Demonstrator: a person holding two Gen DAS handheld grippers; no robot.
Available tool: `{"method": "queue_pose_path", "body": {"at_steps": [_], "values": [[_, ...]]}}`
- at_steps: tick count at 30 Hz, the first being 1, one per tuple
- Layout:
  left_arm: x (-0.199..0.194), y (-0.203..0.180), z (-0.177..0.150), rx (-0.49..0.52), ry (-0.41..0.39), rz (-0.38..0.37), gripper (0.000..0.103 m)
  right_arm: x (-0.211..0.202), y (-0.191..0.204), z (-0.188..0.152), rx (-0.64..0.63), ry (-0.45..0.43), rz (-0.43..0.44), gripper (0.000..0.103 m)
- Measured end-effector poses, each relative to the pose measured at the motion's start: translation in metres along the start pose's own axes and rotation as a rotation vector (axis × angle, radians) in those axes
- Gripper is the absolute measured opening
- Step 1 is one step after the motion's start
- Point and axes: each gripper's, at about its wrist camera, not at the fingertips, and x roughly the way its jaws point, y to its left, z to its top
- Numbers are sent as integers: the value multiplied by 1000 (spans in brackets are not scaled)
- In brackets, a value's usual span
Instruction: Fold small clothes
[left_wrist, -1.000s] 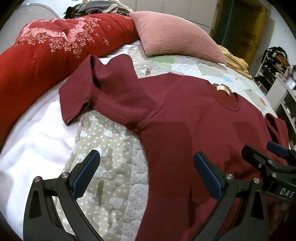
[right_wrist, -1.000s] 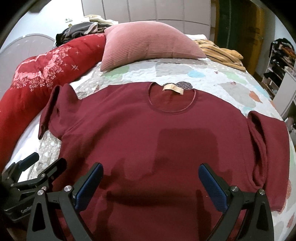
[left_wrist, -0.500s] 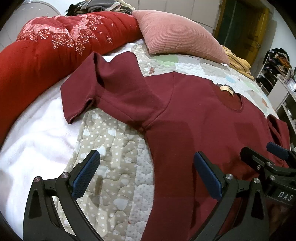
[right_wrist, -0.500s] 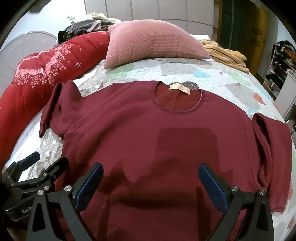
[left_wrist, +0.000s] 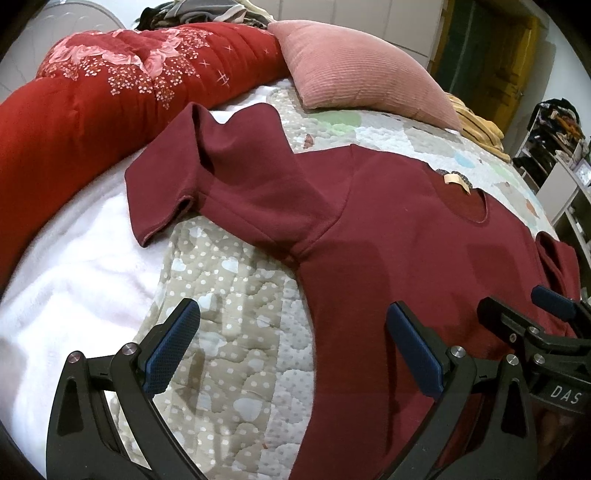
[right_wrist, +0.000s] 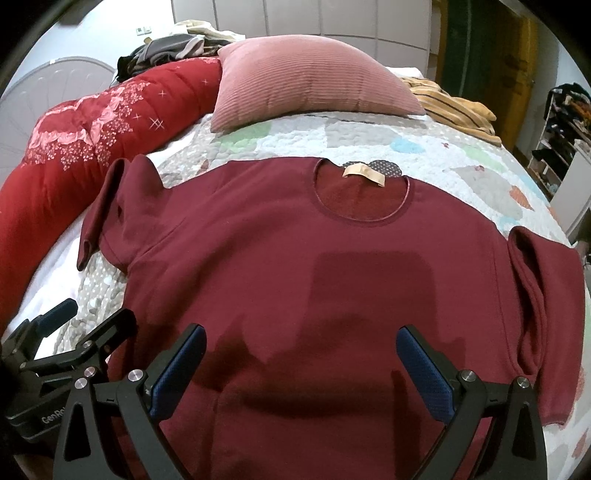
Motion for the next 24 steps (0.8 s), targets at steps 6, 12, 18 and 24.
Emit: {"method": "queue_pose_path", "body": {"at_steps": [6, 12, 18, 24], "values": [[-2, 10, 2, -12, 0, 7, 102, 1, 5, 3, -10, 4, 6, 103], [-11, 60, 10, -107, -29, 86, 102, 0, 29, 17, -69, -19, 71, 98], [-20, 126, 16, -281, -63, 188, 102, 13, 78, 42, -129, -36, 292, 82], [-26, 161, 17, -332, -89, 265, 102, 44, 141, 66, -197, -24, 430, 76]]}}
